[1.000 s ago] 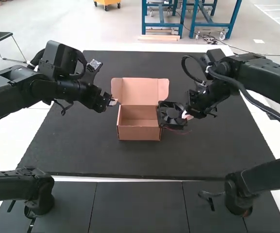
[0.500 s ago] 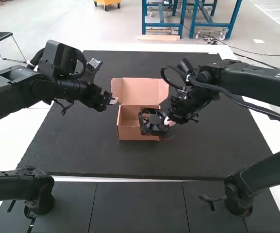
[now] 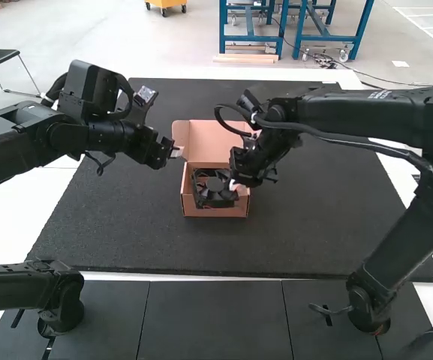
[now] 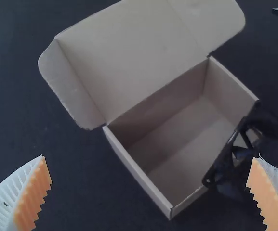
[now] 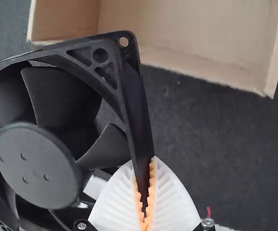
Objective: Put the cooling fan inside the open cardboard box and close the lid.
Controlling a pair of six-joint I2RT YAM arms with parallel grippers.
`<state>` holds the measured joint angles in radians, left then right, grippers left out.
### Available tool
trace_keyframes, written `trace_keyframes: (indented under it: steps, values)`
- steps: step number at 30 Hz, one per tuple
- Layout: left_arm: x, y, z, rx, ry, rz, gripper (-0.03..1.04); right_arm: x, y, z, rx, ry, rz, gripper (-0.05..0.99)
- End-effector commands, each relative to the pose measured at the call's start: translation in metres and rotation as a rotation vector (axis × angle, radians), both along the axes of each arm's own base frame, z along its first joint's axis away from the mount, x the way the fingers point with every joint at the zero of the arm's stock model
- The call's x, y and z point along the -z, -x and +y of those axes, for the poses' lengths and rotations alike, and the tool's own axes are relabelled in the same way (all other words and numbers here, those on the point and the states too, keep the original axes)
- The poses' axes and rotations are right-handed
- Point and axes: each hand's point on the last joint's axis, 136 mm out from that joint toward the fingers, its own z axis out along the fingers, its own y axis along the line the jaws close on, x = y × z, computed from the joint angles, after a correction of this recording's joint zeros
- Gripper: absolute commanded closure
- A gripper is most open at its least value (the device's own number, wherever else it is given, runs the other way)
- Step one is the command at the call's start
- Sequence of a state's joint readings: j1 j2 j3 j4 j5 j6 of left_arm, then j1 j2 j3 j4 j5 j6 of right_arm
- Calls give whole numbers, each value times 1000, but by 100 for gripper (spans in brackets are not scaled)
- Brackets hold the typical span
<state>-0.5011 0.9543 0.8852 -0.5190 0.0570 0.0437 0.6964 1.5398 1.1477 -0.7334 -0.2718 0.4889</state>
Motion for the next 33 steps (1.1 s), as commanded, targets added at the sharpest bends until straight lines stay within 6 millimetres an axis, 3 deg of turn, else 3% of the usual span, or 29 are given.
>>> trace_keyframes:
  steps: [1,20,33]
  values:
    - [-12,0,0,-1,34,-28,5,-13,-20,6,41,11,-71,96]
    - [-19,0,0,0,47,-55,5,3,-77,20,116,84,-149,96]
    - [-22,8,5,-2,56,-66,5,6,-107,12,174,117,-191,96]
